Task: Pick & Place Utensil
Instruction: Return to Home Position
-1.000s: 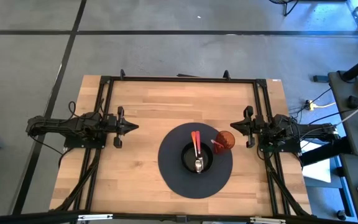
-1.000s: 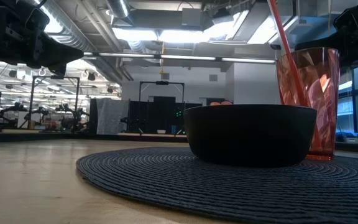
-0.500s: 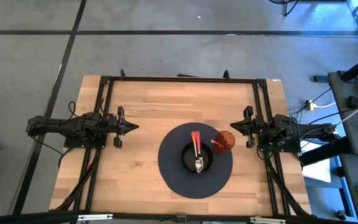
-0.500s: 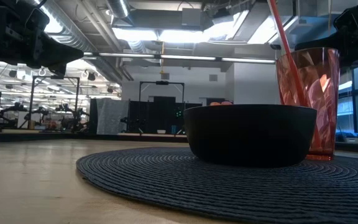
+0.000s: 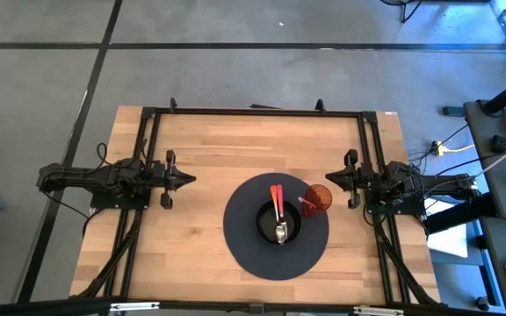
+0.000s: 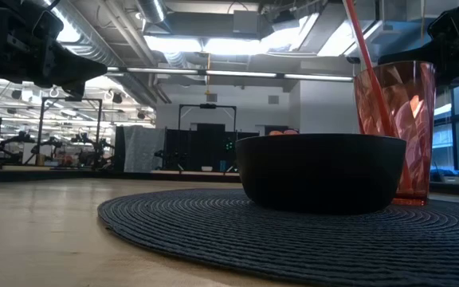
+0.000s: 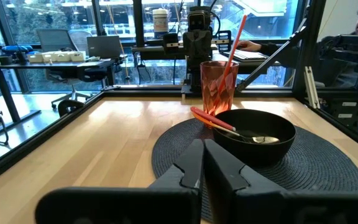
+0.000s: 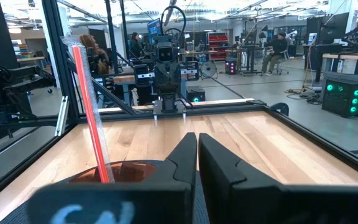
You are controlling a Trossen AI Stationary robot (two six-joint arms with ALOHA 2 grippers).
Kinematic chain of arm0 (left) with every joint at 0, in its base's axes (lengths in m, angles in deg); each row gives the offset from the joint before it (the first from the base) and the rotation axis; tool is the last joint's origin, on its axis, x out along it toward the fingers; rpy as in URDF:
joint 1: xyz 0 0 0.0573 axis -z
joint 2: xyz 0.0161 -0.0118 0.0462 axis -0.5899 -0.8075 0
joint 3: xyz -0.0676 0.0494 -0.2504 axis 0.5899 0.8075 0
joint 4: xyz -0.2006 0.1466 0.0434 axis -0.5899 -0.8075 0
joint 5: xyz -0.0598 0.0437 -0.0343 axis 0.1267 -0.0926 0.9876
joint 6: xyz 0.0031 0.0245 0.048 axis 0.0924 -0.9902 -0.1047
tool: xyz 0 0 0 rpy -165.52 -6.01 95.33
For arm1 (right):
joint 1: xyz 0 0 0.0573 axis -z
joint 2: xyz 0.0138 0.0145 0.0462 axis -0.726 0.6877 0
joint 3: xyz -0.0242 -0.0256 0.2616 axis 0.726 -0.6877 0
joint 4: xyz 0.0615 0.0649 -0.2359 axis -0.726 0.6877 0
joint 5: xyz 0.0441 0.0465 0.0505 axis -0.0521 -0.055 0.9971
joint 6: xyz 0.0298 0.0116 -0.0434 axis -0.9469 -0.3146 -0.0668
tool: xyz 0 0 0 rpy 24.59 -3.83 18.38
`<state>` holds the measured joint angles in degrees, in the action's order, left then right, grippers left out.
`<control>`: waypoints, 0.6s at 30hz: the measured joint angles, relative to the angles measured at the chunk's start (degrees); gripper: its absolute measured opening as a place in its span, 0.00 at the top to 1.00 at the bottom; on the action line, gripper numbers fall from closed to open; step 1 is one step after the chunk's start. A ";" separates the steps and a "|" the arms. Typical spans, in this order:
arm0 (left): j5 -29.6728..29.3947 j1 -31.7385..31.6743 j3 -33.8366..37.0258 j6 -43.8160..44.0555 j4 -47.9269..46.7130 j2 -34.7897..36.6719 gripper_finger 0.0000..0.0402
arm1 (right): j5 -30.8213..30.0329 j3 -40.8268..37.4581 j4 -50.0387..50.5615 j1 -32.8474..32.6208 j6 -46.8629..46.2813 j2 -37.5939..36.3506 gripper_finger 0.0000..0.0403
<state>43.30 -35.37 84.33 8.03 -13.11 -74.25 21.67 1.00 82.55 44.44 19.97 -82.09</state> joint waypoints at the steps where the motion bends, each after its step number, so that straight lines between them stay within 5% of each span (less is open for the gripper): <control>1: -0.02 -0.01 0.00 -0.02 0.00 0.01 0.98 | 0.00 0.02 0.00 0.00 0.00 -0.01 0.95; 18: -0.02 0.00 0.02 0.00 -0.02 0.02 0.99 | 0.00 0.00 0.01 0.04 0.00 -0.01 0.95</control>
<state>43.28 -35.37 84.35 8.03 -13.14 -74.23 21.67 1.00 82.56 44.49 19.97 -82.10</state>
